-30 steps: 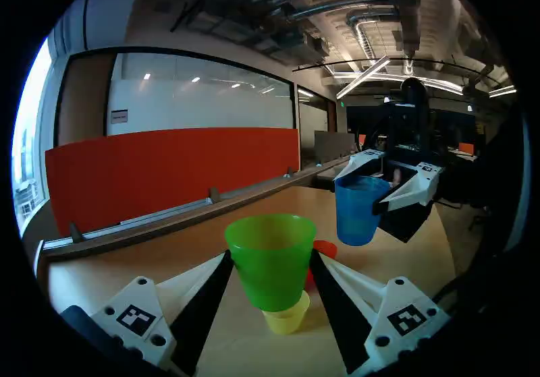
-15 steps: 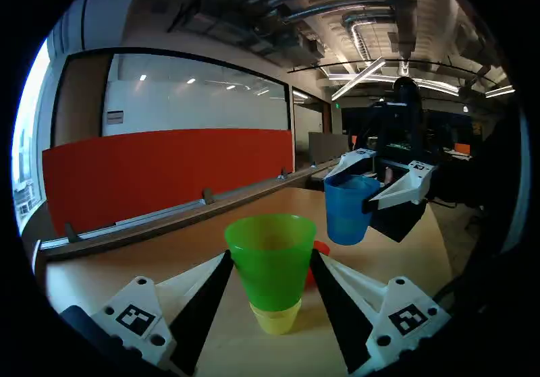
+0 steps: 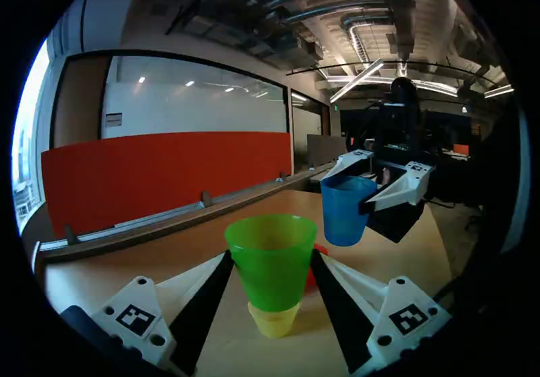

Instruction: Pour water

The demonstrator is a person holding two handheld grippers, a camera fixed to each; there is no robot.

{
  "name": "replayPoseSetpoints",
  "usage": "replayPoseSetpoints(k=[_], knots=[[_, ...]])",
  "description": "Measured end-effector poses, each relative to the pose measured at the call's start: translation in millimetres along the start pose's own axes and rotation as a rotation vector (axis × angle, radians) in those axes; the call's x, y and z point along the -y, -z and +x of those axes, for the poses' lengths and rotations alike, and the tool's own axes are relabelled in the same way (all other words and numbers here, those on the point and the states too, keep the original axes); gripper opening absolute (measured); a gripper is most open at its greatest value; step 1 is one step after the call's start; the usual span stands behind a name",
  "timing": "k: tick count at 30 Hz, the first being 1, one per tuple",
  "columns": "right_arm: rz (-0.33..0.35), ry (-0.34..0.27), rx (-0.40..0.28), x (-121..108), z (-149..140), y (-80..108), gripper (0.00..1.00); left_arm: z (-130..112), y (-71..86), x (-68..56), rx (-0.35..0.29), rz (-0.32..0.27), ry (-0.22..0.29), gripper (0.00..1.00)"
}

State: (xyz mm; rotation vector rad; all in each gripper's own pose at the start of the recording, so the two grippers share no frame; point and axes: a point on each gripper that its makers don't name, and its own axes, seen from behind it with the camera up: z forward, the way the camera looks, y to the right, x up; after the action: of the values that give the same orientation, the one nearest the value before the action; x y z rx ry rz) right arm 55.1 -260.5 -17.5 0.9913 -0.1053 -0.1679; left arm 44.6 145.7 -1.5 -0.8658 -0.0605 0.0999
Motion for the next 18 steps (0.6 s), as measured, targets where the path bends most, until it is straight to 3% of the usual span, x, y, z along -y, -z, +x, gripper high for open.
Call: replayPoseSetpoints(k=[18], knots=[[0.009,0.028,0.005,-2.4,9.1,-4.8,0.93,8.0,1.8,-4.8,-0.053,-0.007,0.022,0.82]])
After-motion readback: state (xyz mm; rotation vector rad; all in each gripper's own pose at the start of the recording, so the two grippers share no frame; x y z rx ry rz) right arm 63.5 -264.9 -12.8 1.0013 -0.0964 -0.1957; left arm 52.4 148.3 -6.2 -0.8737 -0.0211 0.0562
